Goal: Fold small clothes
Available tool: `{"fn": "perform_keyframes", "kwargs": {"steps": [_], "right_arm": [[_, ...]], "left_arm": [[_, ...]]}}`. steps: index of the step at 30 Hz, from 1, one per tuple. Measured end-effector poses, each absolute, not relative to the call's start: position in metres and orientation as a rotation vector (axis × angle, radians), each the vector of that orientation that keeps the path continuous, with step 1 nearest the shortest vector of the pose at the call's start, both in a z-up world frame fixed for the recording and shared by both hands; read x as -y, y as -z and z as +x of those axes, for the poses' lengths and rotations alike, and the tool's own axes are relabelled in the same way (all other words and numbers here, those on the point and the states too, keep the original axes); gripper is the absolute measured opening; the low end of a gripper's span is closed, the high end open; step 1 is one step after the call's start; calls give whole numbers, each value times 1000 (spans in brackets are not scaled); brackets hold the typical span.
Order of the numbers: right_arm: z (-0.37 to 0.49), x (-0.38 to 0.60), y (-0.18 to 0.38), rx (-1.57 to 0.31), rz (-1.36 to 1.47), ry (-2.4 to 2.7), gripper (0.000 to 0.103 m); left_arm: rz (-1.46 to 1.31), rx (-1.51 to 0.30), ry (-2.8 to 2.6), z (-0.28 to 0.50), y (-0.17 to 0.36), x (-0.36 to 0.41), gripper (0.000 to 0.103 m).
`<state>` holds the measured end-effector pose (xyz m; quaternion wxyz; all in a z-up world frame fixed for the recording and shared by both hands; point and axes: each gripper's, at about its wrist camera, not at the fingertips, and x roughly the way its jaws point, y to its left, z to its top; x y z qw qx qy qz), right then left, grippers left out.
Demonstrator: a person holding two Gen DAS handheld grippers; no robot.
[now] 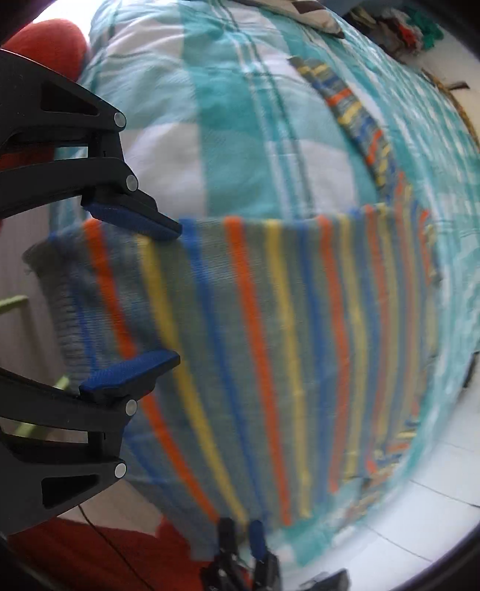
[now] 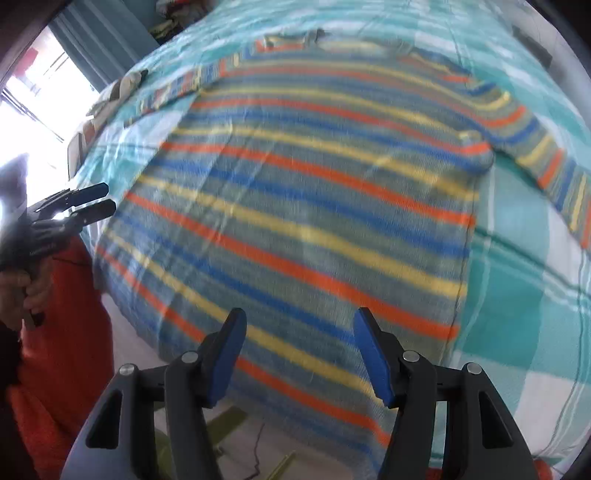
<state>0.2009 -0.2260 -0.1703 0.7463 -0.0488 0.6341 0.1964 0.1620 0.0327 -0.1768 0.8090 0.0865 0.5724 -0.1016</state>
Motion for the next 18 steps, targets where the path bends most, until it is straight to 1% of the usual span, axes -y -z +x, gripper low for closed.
{"fn": "perform_keyframes", "kwargs": {"steps": [2, 5, 7, 9, 10, 13, 16, 18], "right_arm": [[179, 239, 180, -1419, -105, -393, 60], [157, 262, 178, -1441, -35, -354, 60], [150, 276, 173, -1448, 0, -309, 60], [148, 280, 158, -1393, 23, -288, 60], [149, 279, 147, -1350, 21, -285, 60], [161, 271, 123, -1228, 59, -300, 61], [174, 266, 131, -1182, 158, -337, 62], [182, 263, 147, -1200, 196, -327, 62]], "left_arm": [[278, -1239, 186, 143, 184, -28, 65], [344, -1270, 158, 130, 179, -28, 65], [328, -1268, 151, 129, 170, -30, 65], [271, -1223, 160, 130, 154, -33, 64], [237, -1193, 164, 133, 146, -34, 66], [143, -1103, 160, 144, 126, -30, 78], [106, -1035, 173, 161, 122, -19, 79], [101, -1028, 191, 170, 131, -11, 79]]}}
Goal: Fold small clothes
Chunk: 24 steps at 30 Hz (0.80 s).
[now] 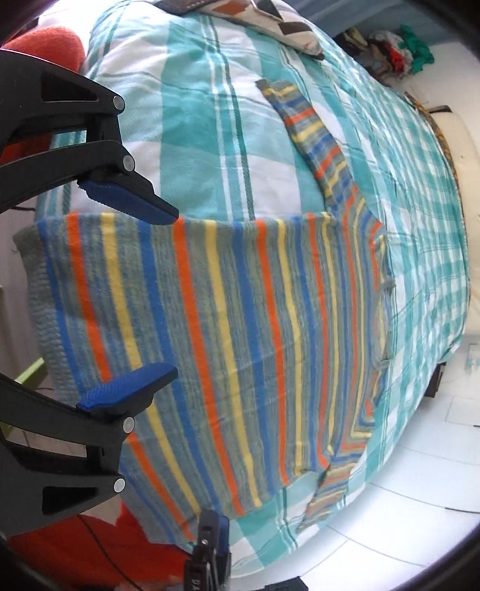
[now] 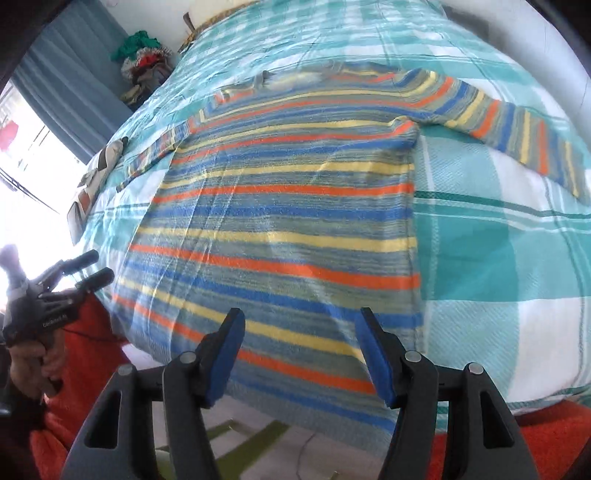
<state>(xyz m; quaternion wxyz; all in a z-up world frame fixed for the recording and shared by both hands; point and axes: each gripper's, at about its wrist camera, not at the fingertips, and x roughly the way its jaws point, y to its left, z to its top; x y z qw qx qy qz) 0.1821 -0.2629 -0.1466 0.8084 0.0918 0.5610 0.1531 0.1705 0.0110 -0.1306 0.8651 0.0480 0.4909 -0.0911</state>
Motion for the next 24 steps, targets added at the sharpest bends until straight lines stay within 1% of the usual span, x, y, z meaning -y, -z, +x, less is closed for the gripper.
{"fn": "perform_keyframes", "kwargs": {"steps": [3, 6, 10, 13, 16, 19, 22, 24], "right_arm": [[183, 267, 160, -1201, 240, -279, 62], [173, 280, 166, -1171, 327, -260, 62], [171, 305, 155, -1107, 408, -214, 62], [181, 338, 138, -1043, 438, -187, 62], [204, 389, 117, -954, 481, -125, 62], [227, 461, 100, -853, 547, -9, 62], [254, 534, 104, -836, 692, 105, 62], [273, 565, 115, -884, 747, 139, 62]], "left_arm": [[163, -1045, 184, 175, 154, -6, 79], [194, -1074, 165, 161, 178, -6, 79], [167, -1022, 170, 150, 161, -15, 82], [128, -949, 113, 152, 147, -26, 89], [68, -928, 67, 157, 143, -41, 89], [26, -928, 30, 161, 145, -56, 89], [7, -941, -3, 165, 150, -65, 89], [0, -950, -13, 168, 154, -67, 89]]}}
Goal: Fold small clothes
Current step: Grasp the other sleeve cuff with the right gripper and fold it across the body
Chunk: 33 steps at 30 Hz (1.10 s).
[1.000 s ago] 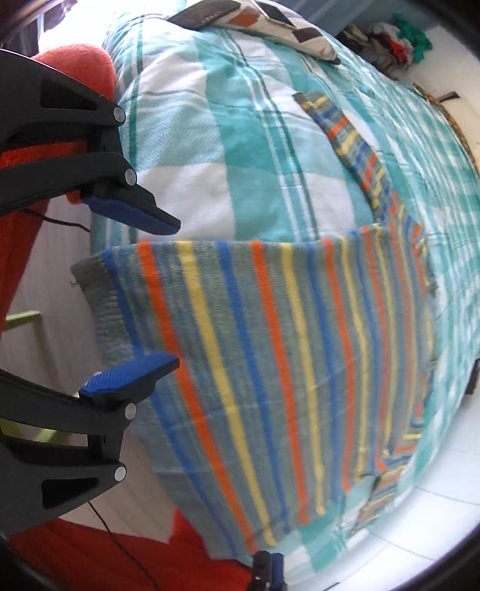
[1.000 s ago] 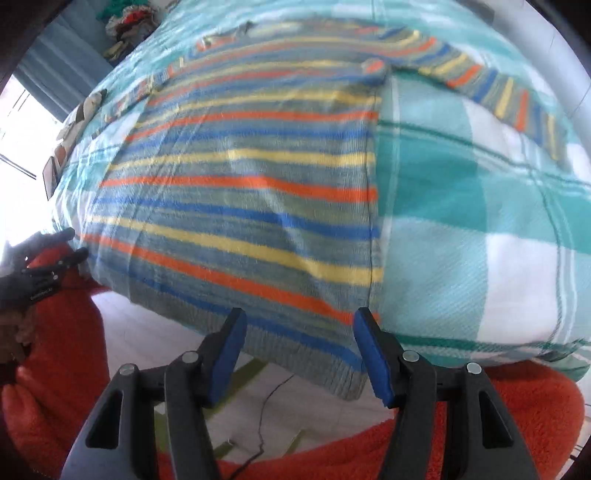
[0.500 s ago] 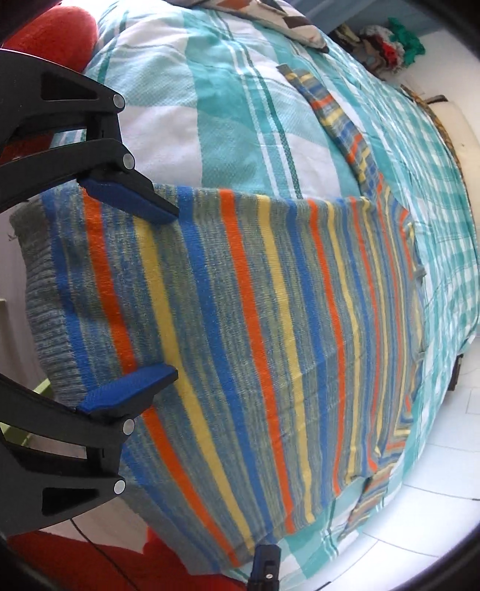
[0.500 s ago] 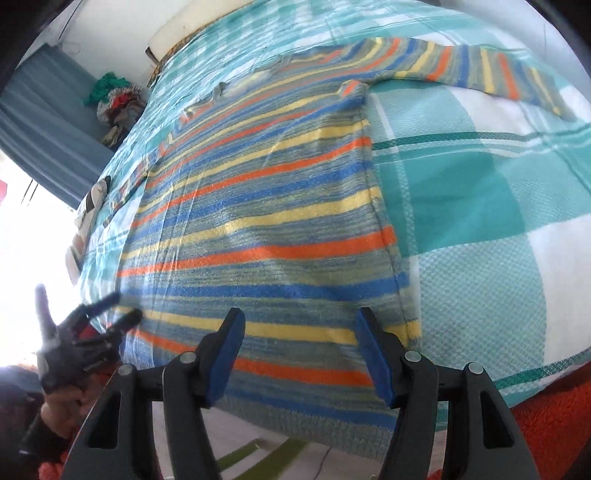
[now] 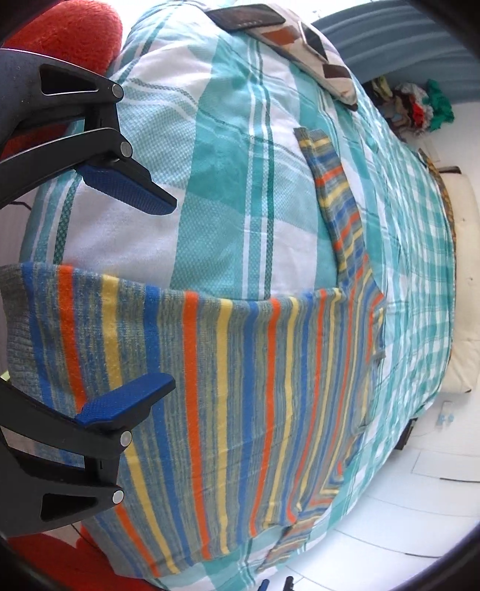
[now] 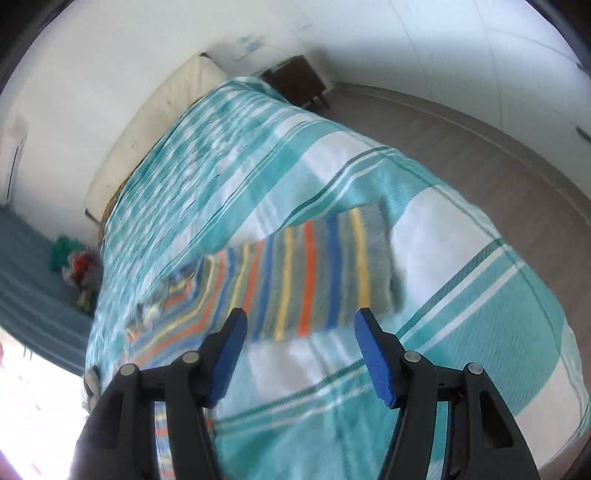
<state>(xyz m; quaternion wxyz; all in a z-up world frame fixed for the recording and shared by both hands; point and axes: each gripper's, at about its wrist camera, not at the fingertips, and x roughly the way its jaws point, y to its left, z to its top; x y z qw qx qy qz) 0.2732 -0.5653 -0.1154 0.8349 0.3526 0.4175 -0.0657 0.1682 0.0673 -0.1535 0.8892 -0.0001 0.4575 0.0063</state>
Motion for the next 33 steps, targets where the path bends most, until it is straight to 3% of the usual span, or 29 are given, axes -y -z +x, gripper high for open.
{"fn": "perform_keyframes", "kwargs": {"steps": [3, 7, 11, 13, 17, 21, 27, 33], "right_arm": [[298, 584, 139, -1004, 779, 120, 58], [312, 587, 158, -1068, 722, 182, 38], [316, 599, 178, -1043, 815, 225, 26], [315, 604, 183, -1043, 842, 239, 6], [312, 596, 161, -965, 817, 257, 4], [326, 555, 105, -877, 682, 146, 4], [388, 419, 25, -808, 543, -221, 4], [448, 266, 25, -842, 446, -512, 8]], "left_arm": [[7, -960, -20, 173, 157, -67, 89], [26, -972, -25, 175, 160, -64, 89], [42, -1003, -33, 179, 169, -61, 89], [43, -1013, -33, 180, 172, -61, 89], [32, -1009, -33, 180, 171, -63, 89], [11, -1014, -31, 183, 172, -64, 89], [8, -1005, -18, 186, 171, -60, 89], [26, -1004, -21, 181, 171, -63, 89]]}}
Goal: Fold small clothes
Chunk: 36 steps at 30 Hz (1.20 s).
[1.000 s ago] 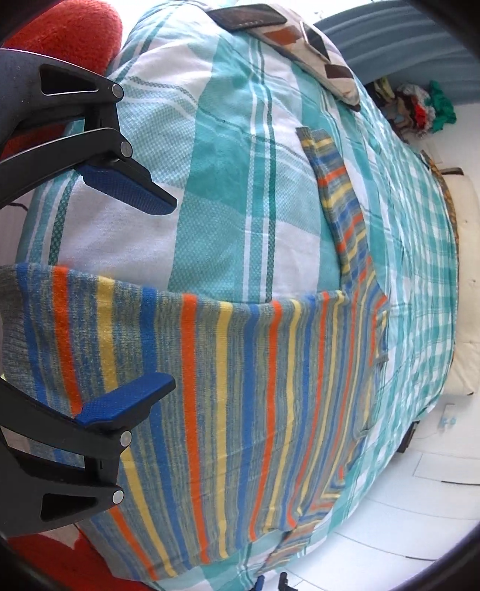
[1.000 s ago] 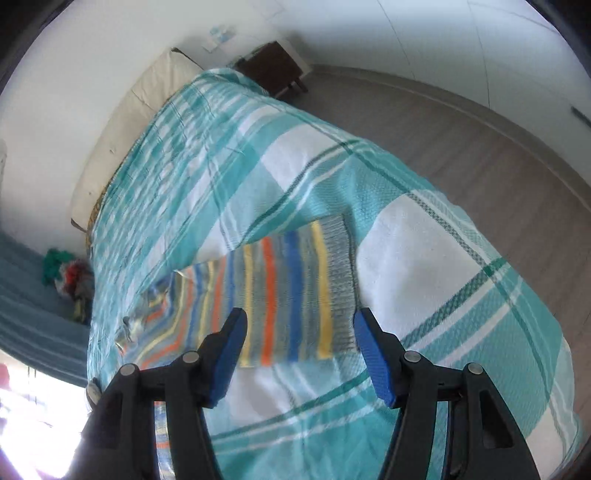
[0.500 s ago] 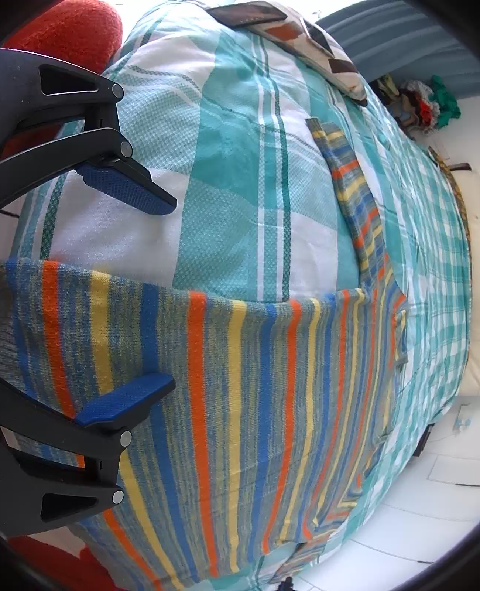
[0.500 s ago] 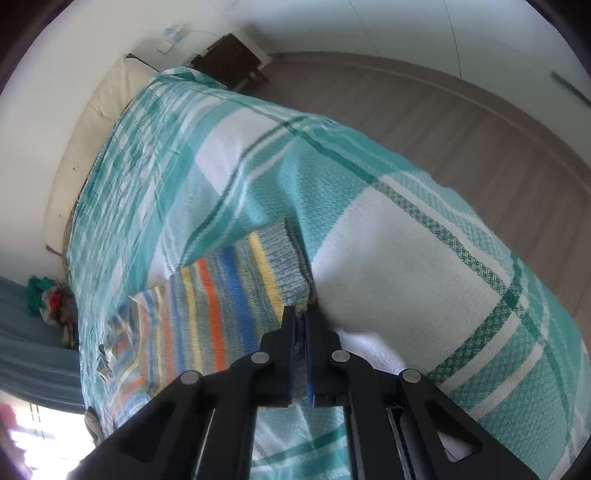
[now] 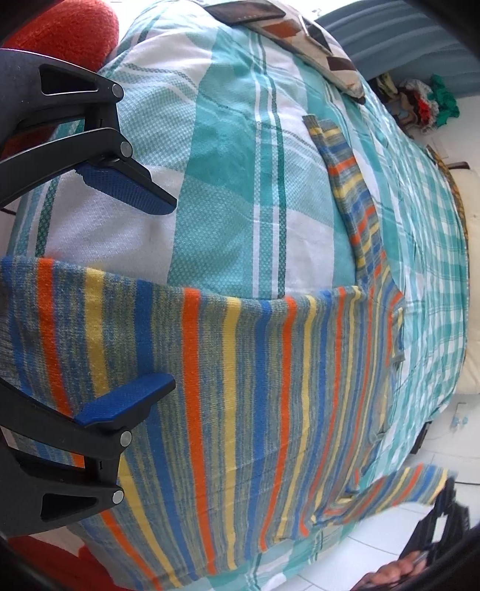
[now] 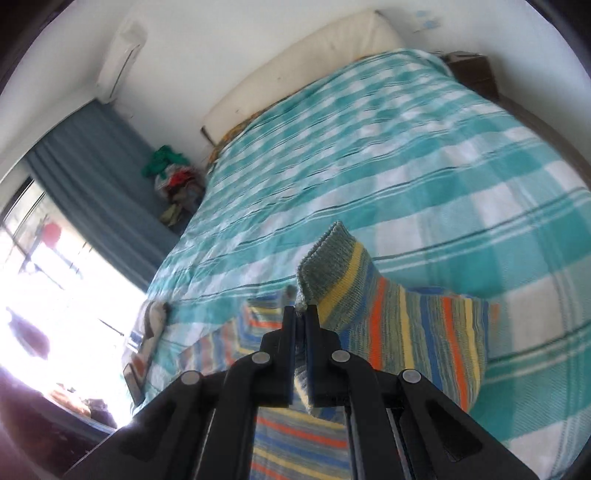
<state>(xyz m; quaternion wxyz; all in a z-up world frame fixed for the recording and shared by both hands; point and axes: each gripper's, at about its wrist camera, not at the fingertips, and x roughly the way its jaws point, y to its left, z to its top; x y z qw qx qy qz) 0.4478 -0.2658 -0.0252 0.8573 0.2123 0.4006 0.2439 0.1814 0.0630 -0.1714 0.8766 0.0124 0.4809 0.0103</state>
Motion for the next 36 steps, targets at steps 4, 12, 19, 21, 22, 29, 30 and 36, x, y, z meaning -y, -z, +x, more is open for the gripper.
{"fn": "perform_keyframes", "kwargs": {"steps": [4, 12, 19, 21, 22, 29, 30, 36], "right_arm": [[470, 236, 55, -954, 506, -579, 45], [464, 290, 103, -1158, 415, -418, 42], [430, 340, 160, -1266, 117, -23, 11], [419, 336, 143, -1213, 140, -116, 11], [413, 331, 137, -1205, 153, -176, 11], [378, 322, 179, -1305, 86, -218, 14], [372, 329, 176, -1277, 121, -199, 8], [312, 327, 117, -1104, 64, -179, 26]], "left_arm": [[9, -1006, -19, 180, 171, -69, 89], [-9, -1016, -20, 187, 173, -69, 89], [4, -1012, -43, 185, 174, -69, 91], [5, -1012, -45, 186, 175, -69, 92], [4, -1012, -48, 187, 175, -69, 92], [7, -1021, -55, 185, 177, -69, 94], [7, -1018, -53, 183, 176, -69, 94], [-1, -1003, -41, 181, 172, -70, 94]]}}
